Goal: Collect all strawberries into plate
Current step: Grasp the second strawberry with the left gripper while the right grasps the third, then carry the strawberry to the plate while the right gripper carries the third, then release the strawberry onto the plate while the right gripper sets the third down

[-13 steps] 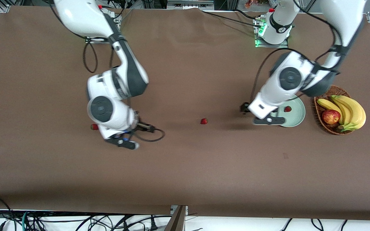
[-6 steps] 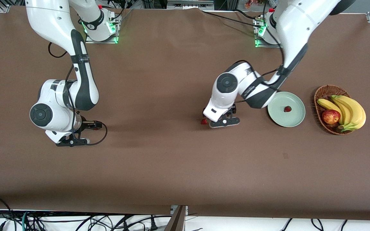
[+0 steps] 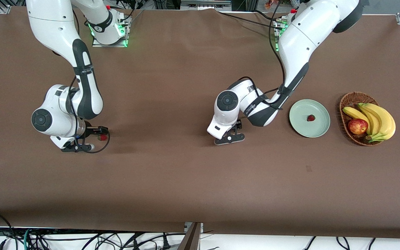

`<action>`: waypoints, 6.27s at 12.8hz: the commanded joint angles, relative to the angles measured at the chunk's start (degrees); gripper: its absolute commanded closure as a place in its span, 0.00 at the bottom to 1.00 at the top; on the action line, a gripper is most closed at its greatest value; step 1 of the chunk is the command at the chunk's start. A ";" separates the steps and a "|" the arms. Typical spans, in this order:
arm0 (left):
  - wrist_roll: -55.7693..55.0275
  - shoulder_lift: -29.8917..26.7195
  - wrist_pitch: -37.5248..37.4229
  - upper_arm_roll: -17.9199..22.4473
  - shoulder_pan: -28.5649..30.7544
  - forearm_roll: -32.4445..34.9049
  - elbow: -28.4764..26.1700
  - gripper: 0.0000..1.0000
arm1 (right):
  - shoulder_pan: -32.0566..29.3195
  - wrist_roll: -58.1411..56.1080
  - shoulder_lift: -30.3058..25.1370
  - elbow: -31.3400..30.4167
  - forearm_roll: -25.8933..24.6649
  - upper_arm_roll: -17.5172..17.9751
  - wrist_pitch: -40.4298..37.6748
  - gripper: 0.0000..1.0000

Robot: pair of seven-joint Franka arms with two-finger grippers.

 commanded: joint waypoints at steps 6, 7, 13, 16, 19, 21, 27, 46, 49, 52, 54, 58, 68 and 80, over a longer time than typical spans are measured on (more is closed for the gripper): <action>-4.32 0.83 0.78 1.80 -1.88 0.83 2.28 0.82 | 0.02 -2.14 1.64 -0.88 3.98 0.92 4.85 0.38; -4.07 0.48 0.43 1.72 -1.53 0.83 2.28 0.91 | -0.15 -3.28 1.73 -0.88 4.07 0.92 4.85 0.44; -2.30 -0.93 -2.30 -1.79 3.39 0.83 1.31 0.93 | 0.11 -3.64 1.12 -0.45 4.16 0.84 3.97 0.82; -3.27 -0.32 -2.04 -1.80 2.43 0.74 1.40 0.15 | 1.16 -0.24 -1.34 2.61 4.16 0.92 -0.13 0.84; -6.69 0.65 -1.51 -1.80 0.41 -2.86 1.14 0.08 | 5.89 17.30 -1.96 13.14 4.07 0.92 -12.17 0.84; -7.14 0.30 -2.03 -1.89 0.32 -2.95 0.70 0.08 | 10.81 29.88 -1.96 17.73 4.07 0.92 -14.57 0.84; -7.49 0.21 -2.12 -1.89 0.93 -2.95 -0.89 0.75 | 24.44 64.34 -2.31 18.81 1.36 0.57 -11.77 0.84; 37.68 -17.63 -15.83 -14.02 50.50 -2.07 -27.60 0.81 | 33.68 80.21 2.69 20.56 -5.60 0.66 -8.96 0.84; 38.12 -17.28 -15.66 -14.02 50.59 -1.90 -28.48 0.72 | 33.95 80.12 3.66 20.82 -5.51 0.92 -8.60 0.84; 42.06 -17.37 -16.00 -14.02 50.59 -1.98 -27.96 0.00 | 33.95 80.12 3.75 20.83 -5.51 0.92 -8.51 0.84; 42.26 -17.72 -17.49 -14.10 50.68 -1.98 -27.09 0.00 | 33.95 80.30 4.36 21.52 -5.16 0.92 -7.47 0.84; 42.43 -19.73 -19.61 -16.20 50.68 -2.60 -24.80 0.00 | 34.03 83.53 8.13 25.38 -4.98 1.71 -6.41 0.84; 44.10 -21.50 -17.50 -24.92 52.97 -2.95 -19.43 0.00 | 34.03 104.36 22.29 41.73 -4.98 8.65 3.87 0.83; 44.01 -21.32 -17.24 -24.92 53.05 -2.95 -19.35 0.00 | 34.92 108.43 20.38 42.01 -5.33 8.92 1.01 0.04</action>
